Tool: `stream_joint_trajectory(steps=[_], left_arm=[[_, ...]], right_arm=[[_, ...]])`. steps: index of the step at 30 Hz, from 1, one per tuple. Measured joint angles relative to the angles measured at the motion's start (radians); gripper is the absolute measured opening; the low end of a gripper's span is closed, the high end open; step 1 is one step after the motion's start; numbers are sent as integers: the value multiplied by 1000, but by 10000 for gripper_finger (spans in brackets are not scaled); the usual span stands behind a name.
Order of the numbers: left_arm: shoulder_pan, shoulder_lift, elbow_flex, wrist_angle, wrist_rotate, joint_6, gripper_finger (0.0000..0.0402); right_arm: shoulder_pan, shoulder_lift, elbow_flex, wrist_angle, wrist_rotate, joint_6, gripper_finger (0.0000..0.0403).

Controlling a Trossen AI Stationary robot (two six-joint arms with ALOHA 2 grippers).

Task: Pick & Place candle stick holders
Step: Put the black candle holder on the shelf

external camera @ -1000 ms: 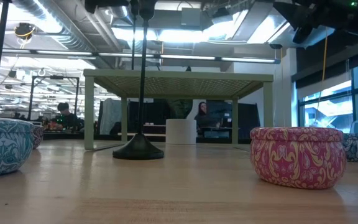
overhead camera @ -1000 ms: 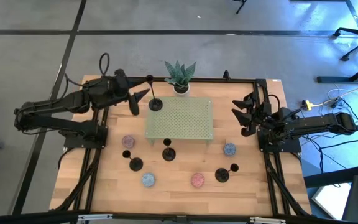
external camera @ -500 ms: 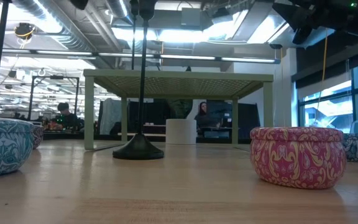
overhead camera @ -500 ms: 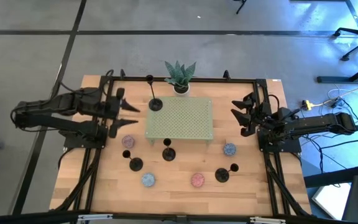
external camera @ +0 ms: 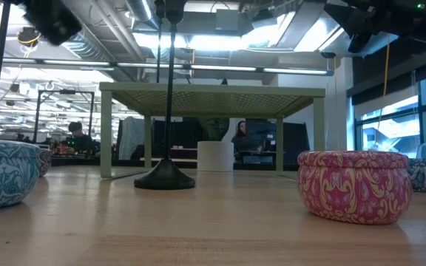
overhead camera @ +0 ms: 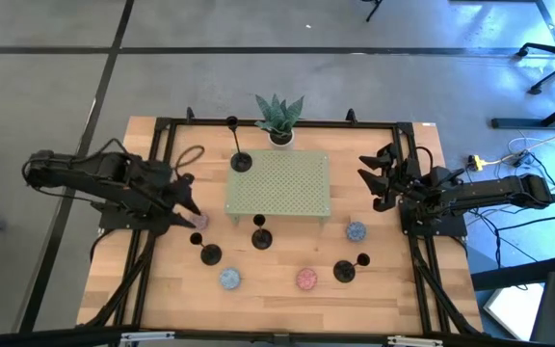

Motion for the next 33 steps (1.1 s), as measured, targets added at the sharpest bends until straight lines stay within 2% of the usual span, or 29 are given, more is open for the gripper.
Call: stream_joint_trajectory(steps=[6, 11, 18, 24, 27, 33], left_arm=[[-96, 0, -104, 28, 2, -121, 196], [-156, 0, -171, 216, 1, -126, 196], [-209, 9, -194, 365, -65, -43, 196], [-238, 13, -194, 454, -61, 50, 195], [-244, 13, -194, 458, -65, 74, 183], [-243, 13, -194, 466, -86, 78, 127]], right_arm=[[0, 0, 0, 0, 0, 0, 190], [0, 0, 0, 0, 0, 0, 190], [0, 0, 0, 0, 0, 0, 190], [0, 0, 0, 1, -1, 0, 190], [0, 0, 0, 1, -1, 0, 190], [0, 0, 0, 1, -1, 0, 190]])
